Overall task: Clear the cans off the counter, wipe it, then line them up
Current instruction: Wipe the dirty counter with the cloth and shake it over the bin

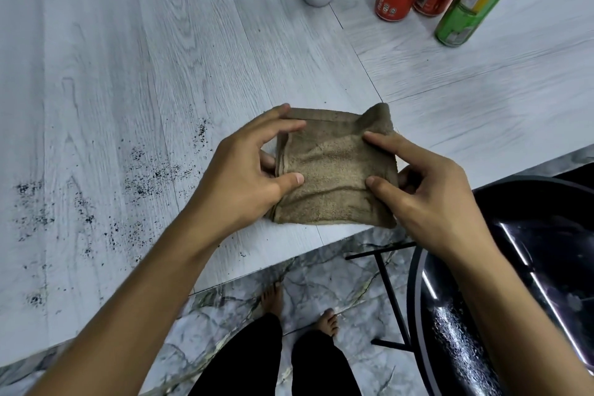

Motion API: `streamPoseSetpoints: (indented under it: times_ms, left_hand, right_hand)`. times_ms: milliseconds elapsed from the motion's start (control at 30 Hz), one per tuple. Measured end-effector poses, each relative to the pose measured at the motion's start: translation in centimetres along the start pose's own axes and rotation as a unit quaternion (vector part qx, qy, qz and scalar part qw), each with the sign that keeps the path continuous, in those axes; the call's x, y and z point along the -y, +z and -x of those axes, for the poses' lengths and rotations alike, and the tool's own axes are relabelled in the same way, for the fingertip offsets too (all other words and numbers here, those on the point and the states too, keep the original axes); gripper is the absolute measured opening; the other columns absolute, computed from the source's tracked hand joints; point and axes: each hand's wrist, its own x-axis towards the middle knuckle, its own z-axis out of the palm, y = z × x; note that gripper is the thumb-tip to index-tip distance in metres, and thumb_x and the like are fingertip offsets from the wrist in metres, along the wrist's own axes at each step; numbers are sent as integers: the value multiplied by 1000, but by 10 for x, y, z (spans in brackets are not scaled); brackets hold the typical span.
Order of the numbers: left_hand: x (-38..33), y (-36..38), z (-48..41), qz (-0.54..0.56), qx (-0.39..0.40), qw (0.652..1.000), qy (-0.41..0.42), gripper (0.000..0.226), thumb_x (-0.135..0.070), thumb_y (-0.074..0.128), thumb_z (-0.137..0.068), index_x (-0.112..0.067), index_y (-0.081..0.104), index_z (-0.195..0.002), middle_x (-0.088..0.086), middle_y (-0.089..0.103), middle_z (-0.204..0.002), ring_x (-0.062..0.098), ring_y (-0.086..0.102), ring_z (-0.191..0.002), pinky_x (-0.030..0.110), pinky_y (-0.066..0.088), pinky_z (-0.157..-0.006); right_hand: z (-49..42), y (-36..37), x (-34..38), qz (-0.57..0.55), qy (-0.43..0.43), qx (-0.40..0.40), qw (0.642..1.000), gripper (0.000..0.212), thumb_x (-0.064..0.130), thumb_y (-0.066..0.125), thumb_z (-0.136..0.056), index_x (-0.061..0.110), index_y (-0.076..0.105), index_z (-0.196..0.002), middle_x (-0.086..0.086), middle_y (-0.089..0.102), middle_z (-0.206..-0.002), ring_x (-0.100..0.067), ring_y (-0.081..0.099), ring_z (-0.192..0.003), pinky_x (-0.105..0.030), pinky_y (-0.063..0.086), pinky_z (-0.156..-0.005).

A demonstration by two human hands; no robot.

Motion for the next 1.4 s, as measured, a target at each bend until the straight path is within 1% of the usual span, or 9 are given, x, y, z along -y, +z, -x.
streamPoseSetpoints:
  times_ms: [133, 233, 333, 467, 633, 800, 967, 1133, 1400]
  left_hand:
    - [1, 2, 2, -88, -21, 996, 14, 65, -21, 89, -78, -37, 63, -135, -19, 45, -154, -5, 66, -80, 6, 44, -67]
    - [-2, 0, 6, -143, -40, 988, 41, 56, -32, 85, -81, -36, 64, -132, -18, 52, -146, 1, 65, -81, 23, 53, -74]
    - [-3, -2, 8, -190, -62, 978, 57, 49, -41, 77, -87, -32, 63, -133, -15, 59, -139, 7, 64, -103, 39, 57, -88]
    - [-3, -9, 10, -227, -57, 969, 83, 45, -43, 69, -94, -29, 62, -136, -12, 57, -146, 12, 51, -136, 40, 41, -114]
    - [-3, -19, 14, -217, -9, 971, 103, 44, -47, 64, -97, -31, 61, -137, -14, 59, -144, 7, 51, -136, 43, 43, -113]
    - [0, -35, 16, -234, 18, 966, 112, 47, -56, 57, -98, -35, 58, -141, -17, 55, -147, 6, 47, -139, 42, 41, -115]
    - [2, -62, -5, -242, 42, 959, 140, 53, -62, 48, -94, -39, 56, -141, -20, 52, -150, 5, 44, -141, 35, 38, -115]
    - [12, -85, -46, -260, 95, 941, 195, 55, -64, 43, -97, -41, 51, -146, -23, 42, -157, 3, 33, -148, 41, 28, -123]
    - [46, -117, -99, -288, 137, 906, 279, 56, -56, 50, -98, -34, 49, -150, -16, 37, -162, 7, 26, -153, 41, 18, -126]
  right_hand:
    - [0, -4, 4, 53, 11, -9, 998, 50, 23, 79, -85, 46, 67, -128, 17, 66, -67, -5, 62, -61, -9, 43, -57]
    - [5, -7, 11, 100, 4, -46, 994, 43, 31, 79, -85, 40, 70, -125, 21, 59, -59, 7, 62, -67, -4, 40, -59]
    - [10, -9, 19, 145, -11, -76, 986, 38, 41, 74, -86, 36, 70, -124, 27, 66, -91, 3, 63, -78, -11, 41, -64]
    - [15, -3, 27, 167, -43, -72, 982, 43, 38, 72, -91, 21, 68, -130, 4, 65, -136, -19, 63, -117, -38, 52, -95]
    - [19, 8, 35, 178, -56, -20, 982, 48, 41, 67, -95, 19, 63, -138, 0, 57, -146, -21, 55, -131, -42, 48, -106]
    - [22, 18, 41, 201, -69, -16, 977, 51, 46, 60, -99, 20, 57, -142, 0, 53, -150, -19, 49, -136, -26, 40, -105]
    - [16, 27, 53, 225, -52, -32, 972, 57, 50, 51, -103, 19, 47, -149, -3, 41, -159, -19, 37, -146, -30, 32, -115]
    - [14, 43, 61, 246, 10, -42, 968, 65, 56, 39, -104, 18, 37, -156, -4, 28, -166, -21, 25, -152, -35, 23, -124]
    - [-2, 85, 67, 307, 83, -78, 945, 71, 67, 24, -101, 29, 25, -161, -1, 17, -170, -22, 6, -158, -46, 7, -127]
